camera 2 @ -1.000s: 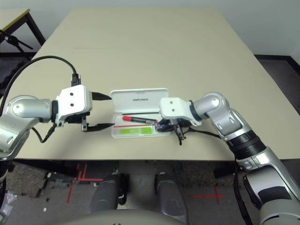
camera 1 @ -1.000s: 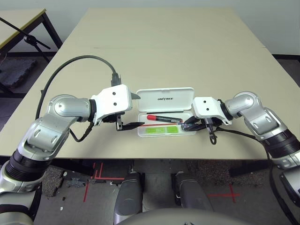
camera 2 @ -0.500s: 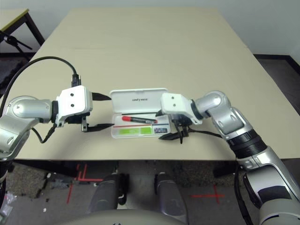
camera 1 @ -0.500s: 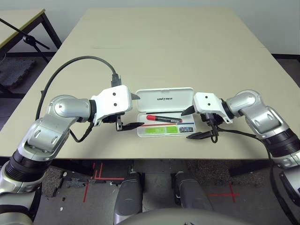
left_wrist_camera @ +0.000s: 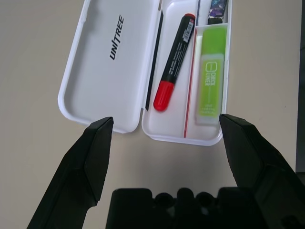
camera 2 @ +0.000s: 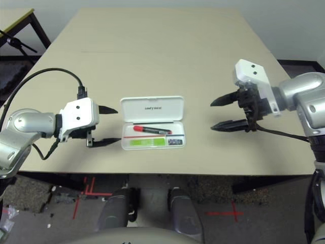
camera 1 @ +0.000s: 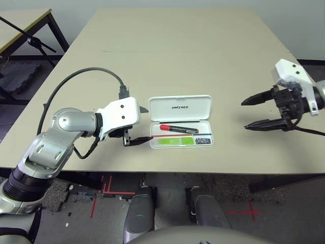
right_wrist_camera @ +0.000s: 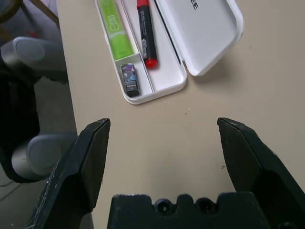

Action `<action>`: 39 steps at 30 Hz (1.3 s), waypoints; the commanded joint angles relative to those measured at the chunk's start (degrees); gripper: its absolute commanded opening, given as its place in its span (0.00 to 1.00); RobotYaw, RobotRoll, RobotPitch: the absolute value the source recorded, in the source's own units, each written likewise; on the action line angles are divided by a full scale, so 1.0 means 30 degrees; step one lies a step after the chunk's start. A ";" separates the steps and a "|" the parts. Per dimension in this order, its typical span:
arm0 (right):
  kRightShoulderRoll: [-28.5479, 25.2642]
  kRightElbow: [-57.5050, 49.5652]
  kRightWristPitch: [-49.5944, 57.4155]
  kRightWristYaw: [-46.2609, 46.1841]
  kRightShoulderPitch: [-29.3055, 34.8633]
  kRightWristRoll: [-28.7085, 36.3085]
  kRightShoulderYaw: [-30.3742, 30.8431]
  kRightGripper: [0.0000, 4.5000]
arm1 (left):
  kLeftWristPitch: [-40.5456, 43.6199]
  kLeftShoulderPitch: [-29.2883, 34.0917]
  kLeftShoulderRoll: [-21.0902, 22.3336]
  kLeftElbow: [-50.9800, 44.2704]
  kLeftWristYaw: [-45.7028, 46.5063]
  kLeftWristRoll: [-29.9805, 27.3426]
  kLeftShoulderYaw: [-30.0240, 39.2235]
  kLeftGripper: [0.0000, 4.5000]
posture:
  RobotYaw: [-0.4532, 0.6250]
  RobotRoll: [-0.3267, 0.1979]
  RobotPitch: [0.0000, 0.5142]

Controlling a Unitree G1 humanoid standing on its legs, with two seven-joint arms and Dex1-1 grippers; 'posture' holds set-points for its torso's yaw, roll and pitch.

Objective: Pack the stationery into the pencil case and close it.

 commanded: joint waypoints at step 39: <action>0.1011 -0.0155 -0.0677 -0.1621 0.0795 -0.0264 0.0281 1.00 | -0.0999 -0.4663 -0.7552 1.1897 0.5405 0.5223 -0.1652 0.00 | 0.44 0.62 0.18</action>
